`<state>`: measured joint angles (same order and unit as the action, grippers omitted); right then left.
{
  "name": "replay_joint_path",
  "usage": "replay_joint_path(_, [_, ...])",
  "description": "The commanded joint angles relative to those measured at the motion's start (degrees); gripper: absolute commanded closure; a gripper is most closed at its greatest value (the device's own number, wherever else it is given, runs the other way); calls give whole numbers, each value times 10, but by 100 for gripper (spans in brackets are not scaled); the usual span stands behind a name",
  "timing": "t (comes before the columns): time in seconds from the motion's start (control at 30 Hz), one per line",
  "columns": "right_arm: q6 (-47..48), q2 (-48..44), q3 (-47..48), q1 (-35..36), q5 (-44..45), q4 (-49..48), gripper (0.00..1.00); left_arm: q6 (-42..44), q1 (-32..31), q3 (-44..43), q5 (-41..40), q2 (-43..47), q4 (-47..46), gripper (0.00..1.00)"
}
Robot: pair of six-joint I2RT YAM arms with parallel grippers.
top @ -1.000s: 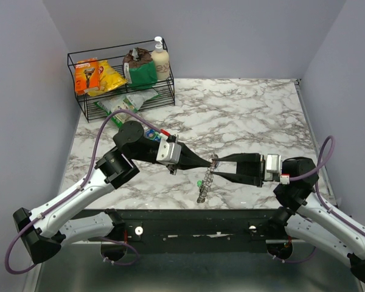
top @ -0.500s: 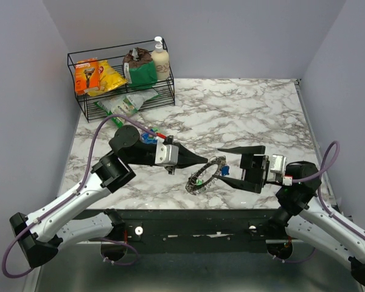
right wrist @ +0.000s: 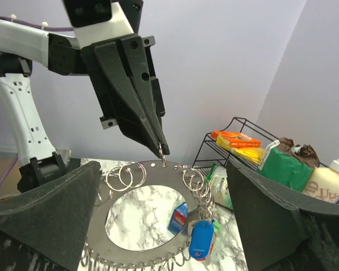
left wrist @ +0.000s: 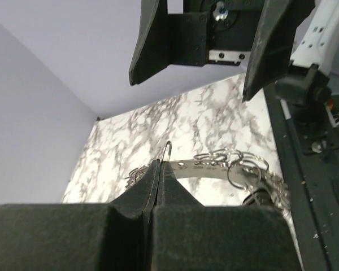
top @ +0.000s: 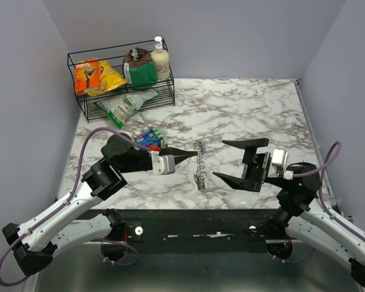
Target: Put the keys on the keyring
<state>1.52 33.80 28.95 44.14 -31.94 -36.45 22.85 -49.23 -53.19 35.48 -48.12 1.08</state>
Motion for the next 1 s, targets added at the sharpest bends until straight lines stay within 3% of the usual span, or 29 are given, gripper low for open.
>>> replay_joint_path(0.0, [-13, 5, 3, -1, 21, 28, 0, 94, -2, 24, -58, 32, 16, 100])
replay_joint_path(0.43, [-7, 17, 1, 0, 22, 44, 0, 250, -2, 70, -81, 83, 25, 100])
replay_joint_path(0.97, [-1, 50, 16, 0, 8, 44, 0, 266, -2, 77, -67, 90, 25, 100])
